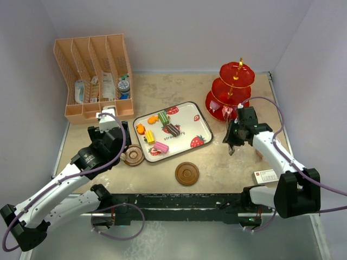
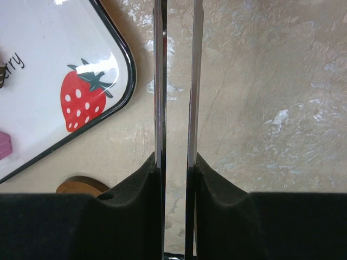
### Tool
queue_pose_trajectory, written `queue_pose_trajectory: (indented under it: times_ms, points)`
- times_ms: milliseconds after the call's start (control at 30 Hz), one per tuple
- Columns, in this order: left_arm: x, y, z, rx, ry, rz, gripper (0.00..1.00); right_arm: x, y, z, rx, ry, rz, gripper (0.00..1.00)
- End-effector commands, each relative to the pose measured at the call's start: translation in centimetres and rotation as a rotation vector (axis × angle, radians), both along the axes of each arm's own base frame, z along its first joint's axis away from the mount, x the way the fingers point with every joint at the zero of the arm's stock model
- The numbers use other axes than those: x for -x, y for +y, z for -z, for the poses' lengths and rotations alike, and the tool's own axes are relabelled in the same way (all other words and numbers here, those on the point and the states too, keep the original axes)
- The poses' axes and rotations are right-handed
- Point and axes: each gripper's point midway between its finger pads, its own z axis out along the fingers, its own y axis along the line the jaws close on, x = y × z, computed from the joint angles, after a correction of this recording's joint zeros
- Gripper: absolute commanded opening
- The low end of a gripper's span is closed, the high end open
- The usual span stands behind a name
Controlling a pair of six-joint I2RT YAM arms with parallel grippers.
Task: Serve the afternoon tea
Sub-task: Place the desert on the desert table.
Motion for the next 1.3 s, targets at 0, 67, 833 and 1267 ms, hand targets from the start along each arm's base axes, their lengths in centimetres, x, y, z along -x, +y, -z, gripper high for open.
queue_pose_trajectory:
  times_ms: [0, 67, 833, 1267]
  points:
    - [-0.3, 0.0, -1.0, 0.018, -0.029, -0.01, 0.88, -2.1, -0.1, -1.4, 0.002, -0.08, -0.022, 0.18]
    - [-0.3, 0.0, -0.9, 0.014, -0.024, -0.009, 0.88, -2.4, -0.1, -1.5, 0.0, -0.081, -0.027, 0.18]
    - [-0.3, -0.1, -0.8, 0.01, -0.02, -0.008, 0.88, -2.9, -0.8, -1.0, 0.026, -0.069, -0.012, 0.31]
    - [-0.4, -0.1, -0.7, 0.008, -0.017, -0.007, 0.88, -3.0, -0.9, -1.7, 0.028, -0.086, -0.012, 0.37]
